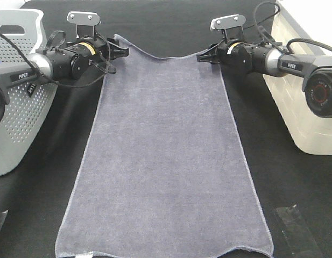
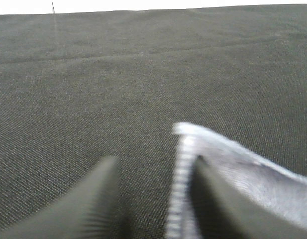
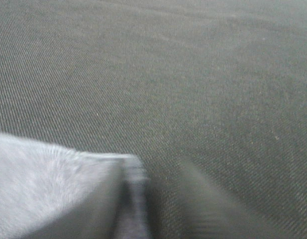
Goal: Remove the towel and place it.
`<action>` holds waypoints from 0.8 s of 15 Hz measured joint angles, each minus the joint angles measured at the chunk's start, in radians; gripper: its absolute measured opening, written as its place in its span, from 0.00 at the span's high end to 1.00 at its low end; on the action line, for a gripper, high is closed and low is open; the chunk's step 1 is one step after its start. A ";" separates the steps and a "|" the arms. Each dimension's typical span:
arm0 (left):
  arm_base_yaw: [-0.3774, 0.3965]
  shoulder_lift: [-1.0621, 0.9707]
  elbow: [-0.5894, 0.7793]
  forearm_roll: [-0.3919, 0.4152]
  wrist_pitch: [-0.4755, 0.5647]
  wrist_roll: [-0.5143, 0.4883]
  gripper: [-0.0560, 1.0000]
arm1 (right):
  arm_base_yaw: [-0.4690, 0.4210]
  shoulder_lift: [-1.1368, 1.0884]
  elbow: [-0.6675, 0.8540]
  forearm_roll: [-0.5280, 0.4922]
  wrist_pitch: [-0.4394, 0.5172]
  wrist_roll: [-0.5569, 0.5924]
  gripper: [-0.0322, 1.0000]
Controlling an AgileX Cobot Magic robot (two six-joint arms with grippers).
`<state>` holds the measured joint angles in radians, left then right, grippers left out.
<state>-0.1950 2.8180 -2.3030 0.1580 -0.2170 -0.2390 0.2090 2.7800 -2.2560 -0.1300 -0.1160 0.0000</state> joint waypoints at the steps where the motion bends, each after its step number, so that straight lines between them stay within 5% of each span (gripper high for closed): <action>1: 0.000 -0.001 0.000 0.000 -0.009 0.000 0.42 | 0.000 0.000 0.000 0.000 -0.001 0.000 0.39; 4: 0.000 -0.007 0.000 0.000 -0.035 0.000 0.38 | 0.000 0.000 0.000 0.036 0.002 0.000 0.29; 12: 0.004 -0.069 0.000 -0.002 0.021 0.000 0.38 | 0.000 -0.159 0.000 0.084 0.217 0.000 0.28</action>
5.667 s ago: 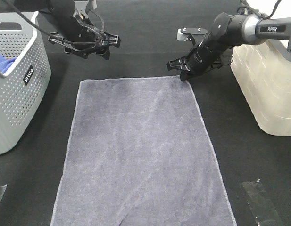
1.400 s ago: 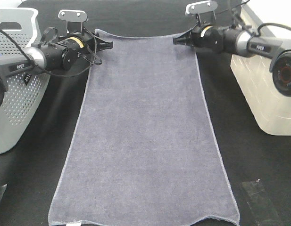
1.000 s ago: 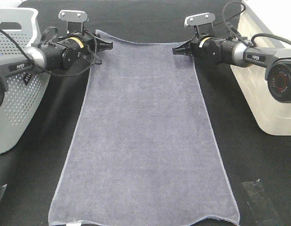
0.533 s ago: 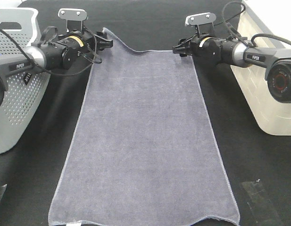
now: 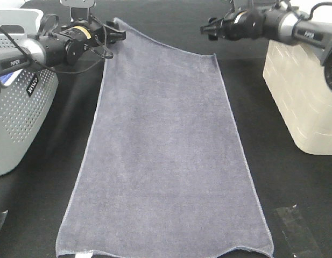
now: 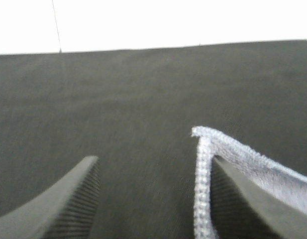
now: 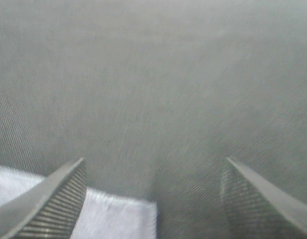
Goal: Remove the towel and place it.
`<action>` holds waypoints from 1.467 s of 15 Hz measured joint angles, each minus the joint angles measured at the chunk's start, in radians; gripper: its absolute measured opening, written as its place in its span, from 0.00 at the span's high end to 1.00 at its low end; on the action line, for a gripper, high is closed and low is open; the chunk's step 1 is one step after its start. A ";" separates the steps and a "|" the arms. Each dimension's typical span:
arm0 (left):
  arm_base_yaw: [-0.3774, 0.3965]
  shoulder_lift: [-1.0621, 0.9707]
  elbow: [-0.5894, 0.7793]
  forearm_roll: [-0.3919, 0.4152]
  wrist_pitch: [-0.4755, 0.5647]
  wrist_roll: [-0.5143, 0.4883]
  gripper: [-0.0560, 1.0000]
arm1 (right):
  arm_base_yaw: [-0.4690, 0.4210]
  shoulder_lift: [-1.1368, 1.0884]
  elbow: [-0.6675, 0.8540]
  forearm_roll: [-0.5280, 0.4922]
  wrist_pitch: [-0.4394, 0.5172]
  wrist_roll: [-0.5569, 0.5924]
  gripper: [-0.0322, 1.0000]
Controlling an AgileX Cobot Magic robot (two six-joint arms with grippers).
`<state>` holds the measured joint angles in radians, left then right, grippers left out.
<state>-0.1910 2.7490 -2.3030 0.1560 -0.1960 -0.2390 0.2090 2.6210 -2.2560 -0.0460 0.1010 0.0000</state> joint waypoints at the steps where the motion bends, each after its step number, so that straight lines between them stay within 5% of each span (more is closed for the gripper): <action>1: 0.000 -0.001 0.000 -0.001 0.056 0.000 0.38 | -0.001 -0.017 0.000 0.000 0.014 0.000 0.28; 6: 0.004 -0.001 0.000 -0.108 0.313 0.000 0.22 | -0.001 -0.041 0.000 0.000 0.077 0.000 0.28; 10: 0.022 -0.001 0.000 -0.226 0.360 -0.134 0.18 | -0.001 -0.041 0.000 0.000 0.132 0.000 0.28; 13: 0.033 -0.021 0.000 -0.238 0.381 -0.196 0.18 | -0.001 -0.041 0.000 0.000 0.172 0.000 0.28; 22: -0.053 -0.175 -0.093 -0.231 0.334 0.005 0.18 | -0.001 -0.216 0.001 0.013 0.318 0.000 0.28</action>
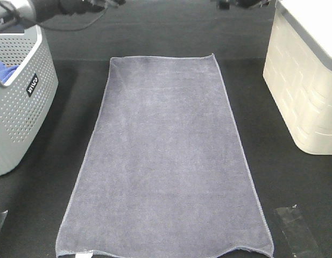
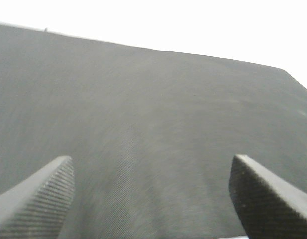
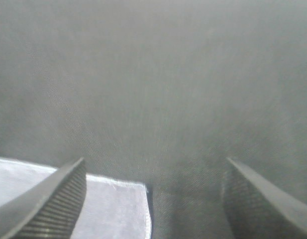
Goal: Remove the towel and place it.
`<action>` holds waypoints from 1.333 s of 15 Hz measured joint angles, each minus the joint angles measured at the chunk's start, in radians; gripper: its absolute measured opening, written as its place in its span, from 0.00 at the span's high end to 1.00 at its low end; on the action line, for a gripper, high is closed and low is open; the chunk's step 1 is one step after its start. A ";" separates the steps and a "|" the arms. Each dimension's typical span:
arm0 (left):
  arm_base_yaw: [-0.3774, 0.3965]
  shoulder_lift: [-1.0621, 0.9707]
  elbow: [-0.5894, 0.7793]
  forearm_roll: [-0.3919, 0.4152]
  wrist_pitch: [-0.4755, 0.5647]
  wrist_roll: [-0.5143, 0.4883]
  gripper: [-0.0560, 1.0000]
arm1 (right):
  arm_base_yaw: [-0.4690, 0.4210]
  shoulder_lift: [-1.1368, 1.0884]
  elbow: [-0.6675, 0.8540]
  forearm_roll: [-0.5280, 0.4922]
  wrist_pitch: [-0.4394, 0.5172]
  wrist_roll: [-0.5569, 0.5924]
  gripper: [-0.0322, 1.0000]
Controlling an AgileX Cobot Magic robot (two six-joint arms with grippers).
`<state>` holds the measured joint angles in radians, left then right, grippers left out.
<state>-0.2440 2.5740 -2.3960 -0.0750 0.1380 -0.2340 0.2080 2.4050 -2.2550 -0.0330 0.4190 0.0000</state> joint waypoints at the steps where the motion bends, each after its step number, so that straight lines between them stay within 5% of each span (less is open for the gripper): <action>1: -0.011 -0.028 0.000 0.018 0.025 0.048 0.18 | 0.000 -0.034 0.000 0.003 0.050 0.000 0.28; 5: -0.036 -0.198 0.000 0.049 0.326 0.210 0.19 | 0.000 -0.164 0.000 0.012 0.329 0.000 0.28; 11: -0.036 -0.414 -0.003 0.081 0.779 0.276 0.25 | 0.000 -0.272 0.000 0.022 0.768 0.000 0.28; 15: -0.036 -0.465 -0.002 0.148 1.062 0.299 0.25 | 0.000 -0.320 0.077 0.033 0.791 0.000 0.28; 20: -0.036 -0.690 0.299 0.189 1.072 0.243 0.25 | 0.000 -0.573 0.443 0.033 0.796 0.000 0.28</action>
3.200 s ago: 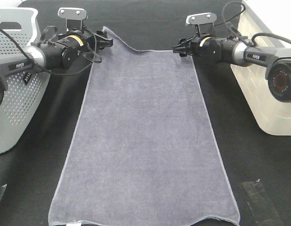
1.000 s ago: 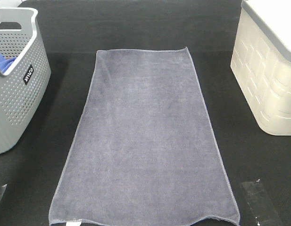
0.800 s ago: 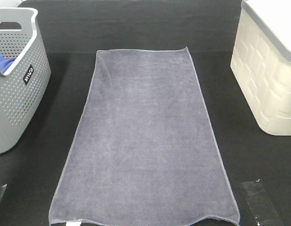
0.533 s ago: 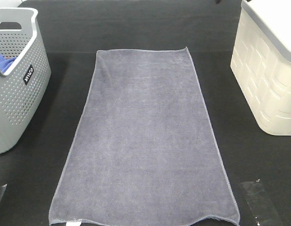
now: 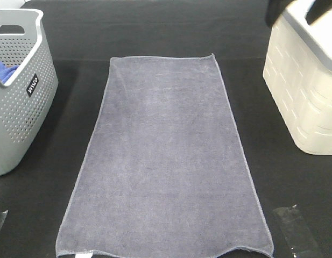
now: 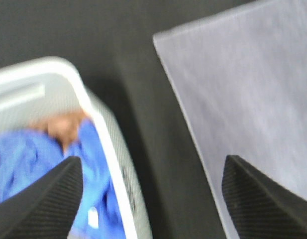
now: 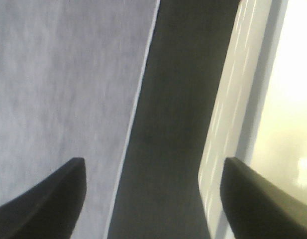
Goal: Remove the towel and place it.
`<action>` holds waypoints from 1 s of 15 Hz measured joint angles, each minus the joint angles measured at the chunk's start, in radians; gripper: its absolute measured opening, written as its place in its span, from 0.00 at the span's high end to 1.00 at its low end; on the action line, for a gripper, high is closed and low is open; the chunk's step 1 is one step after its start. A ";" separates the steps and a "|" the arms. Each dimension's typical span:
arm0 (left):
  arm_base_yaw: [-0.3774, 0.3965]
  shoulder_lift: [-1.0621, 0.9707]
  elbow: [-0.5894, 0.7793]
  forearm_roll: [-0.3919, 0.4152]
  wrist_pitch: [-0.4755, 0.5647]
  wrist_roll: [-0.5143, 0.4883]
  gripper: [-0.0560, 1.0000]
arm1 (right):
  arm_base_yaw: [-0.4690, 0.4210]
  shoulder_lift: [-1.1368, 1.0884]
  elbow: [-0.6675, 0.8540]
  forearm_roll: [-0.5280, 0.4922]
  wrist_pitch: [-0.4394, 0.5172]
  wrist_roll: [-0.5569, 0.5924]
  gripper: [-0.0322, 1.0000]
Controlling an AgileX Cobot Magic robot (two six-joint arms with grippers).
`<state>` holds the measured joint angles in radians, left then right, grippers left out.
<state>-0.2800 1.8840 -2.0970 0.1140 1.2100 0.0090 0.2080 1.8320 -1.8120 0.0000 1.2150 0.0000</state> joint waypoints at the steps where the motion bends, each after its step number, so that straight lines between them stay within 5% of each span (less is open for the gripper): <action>1: 0.000 -0.078 0.107 -0.001 0.001 -0.009 0.25 | 0.000 -0.064 0.094 0.000 0.000 0.000 0.28; 9: 0.000 -0.604 1.078 -0.014 0.011 -0.084 0.25 | 0.000 -0.485 0.829 0.005 0.003 0.000 0.28; 15: 0.000 -1.041 1.456 -0.063 -0.045 -0.085 0.25 | 0.000 -0.854 1.205 0.007 -0.067 0.000 0.28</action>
<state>-0.2800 0.8430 -0.6410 0.0510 1.1650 -0.0760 0.2080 0.9780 -0.6070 0.0070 1.1480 0.0000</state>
